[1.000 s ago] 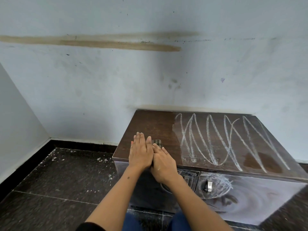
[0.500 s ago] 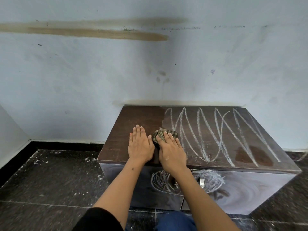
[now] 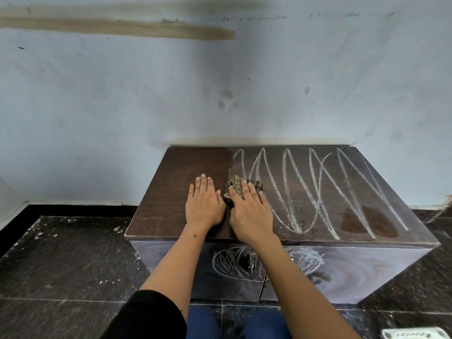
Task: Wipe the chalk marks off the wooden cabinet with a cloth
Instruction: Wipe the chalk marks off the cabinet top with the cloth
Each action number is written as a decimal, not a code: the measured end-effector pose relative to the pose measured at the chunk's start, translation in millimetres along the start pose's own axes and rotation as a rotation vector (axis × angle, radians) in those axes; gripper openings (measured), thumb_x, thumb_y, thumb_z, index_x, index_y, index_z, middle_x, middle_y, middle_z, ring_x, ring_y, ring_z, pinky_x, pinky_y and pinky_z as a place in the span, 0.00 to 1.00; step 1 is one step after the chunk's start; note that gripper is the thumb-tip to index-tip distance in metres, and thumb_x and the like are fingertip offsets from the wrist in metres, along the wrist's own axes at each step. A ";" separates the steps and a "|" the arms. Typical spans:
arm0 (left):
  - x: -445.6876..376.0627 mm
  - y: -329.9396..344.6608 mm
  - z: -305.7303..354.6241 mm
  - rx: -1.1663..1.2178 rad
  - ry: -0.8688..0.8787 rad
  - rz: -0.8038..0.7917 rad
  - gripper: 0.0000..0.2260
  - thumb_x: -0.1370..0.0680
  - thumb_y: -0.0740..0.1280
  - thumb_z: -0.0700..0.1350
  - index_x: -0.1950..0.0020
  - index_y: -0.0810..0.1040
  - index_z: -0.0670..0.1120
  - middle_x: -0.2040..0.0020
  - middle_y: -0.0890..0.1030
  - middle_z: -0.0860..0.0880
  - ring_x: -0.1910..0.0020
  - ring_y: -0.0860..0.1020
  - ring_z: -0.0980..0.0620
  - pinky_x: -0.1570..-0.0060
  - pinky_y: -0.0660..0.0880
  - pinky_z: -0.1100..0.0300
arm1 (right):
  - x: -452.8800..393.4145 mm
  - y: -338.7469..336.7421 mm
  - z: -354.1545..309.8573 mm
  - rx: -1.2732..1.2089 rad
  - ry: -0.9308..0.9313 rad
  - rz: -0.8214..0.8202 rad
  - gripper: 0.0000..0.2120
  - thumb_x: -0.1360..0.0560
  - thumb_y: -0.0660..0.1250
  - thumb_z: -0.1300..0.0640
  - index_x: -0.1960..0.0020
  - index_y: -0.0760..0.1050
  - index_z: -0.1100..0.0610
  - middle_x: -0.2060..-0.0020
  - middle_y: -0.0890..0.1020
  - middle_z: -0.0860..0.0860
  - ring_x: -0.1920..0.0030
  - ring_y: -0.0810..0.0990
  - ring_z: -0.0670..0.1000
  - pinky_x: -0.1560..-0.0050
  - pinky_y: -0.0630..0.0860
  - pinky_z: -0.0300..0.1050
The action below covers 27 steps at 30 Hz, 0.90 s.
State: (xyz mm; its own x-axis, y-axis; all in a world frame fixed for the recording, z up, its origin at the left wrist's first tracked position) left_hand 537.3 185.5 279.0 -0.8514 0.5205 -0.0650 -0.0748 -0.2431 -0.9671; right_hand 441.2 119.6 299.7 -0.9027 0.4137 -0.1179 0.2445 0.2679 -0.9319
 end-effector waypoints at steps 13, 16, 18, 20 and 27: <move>-3.1 0.6 0.4 -0.004 -0.008 0.076 0.24 0.18 0.47 0.49 0.23 0.51 0.42 0.22 0.50 0.45 0.23 0.47 0.50 0.26 0.44 0.55 | 22.2 1.5 4.4 0.075 -0.030 0.040 0.30 0.25 0.38 0.49 0.26 0.62 0.49 0.26 0.62 0.53 0.25 0.57 0.51 0.27 0.54 0.50; -4.2 0.5 -0.4 -0.001 -0.007 0.080 0.24 0.18 0.48 0.48 0.23 0.51 0.43 0.22 0.50 0.46 0.23 0.47 0.50 0.26 0.44 0.55 | -7.0 5.3 4.1 0.046 -0.046 0.030 0.23 0.18 0.45 0.48 0.24 0.54 0.50 0.23 0.52 0.52 0.23 0.46 0.50 0.25 0.43 0.49; -4.0 0.1 -0.5 0.001 -0.006 0.083 0.24 0.18 0.48 0.48 0.23 0.51 0.43 0.22 0.51 0.46 0.23 0.47 0.50 0.26 0.44 0.55 | -15.5 7.2 5.2 0.051 -0.035 0.025 0.23 0.18 0.47 0.50 0.24 0.54 0.50 0.23 0.51 0.53 0.23 0.45 0.51 0.25 0.41 0.49; -3.6 -0.5 -0.6 0.004 -0.007 0.085 0.24 0.19 0.48 0.48 0.23 0.51 0.43 0.22 0.51 0.46 0.23 0.47 0.50 0.26 0.44 0.55 | -11.3 7.7 5.6 0.020 -0.037 0.020 0.23 0.18 0.47 0.52 0.24 0.53 0.51 0.23 0.51 0.53 0.23 0.45 0.50 0.25 0.41 0.48; -3.5 0.3 0.1 -0.004 -0.001 0.074 0.25 0.19 0.47 0.49 0.23 0.50 0.43 0.22 0.49 0.45 0.23 0.47 0.50 0.26 0.44 0.54 | 28.2 5.4 3.6 0.087 -0.021 0.123 0.25 0.24 0.47 0.52 0.28 0.65 0.50 0.27 0.64 0.54 0.26 0.60 0.51 0.27 0.54 0.48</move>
State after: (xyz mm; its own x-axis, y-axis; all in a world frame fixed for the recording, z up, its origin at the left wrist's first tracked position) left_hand 540.2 183.5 279.0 -0.8552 0.5001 -0.1361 -0.0094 -0.2775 -0.9607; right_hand 415.8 129.6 290.0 -0.8755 0.4199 -0.2392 0.3229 0.1399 -0.9360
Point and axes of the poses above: each hand's wrist, its own x-axis away from the middle knuckle, its own y-axis out of the palm, z = x × y, the point moved 7 cm from there along -x, towards the middle knuckle
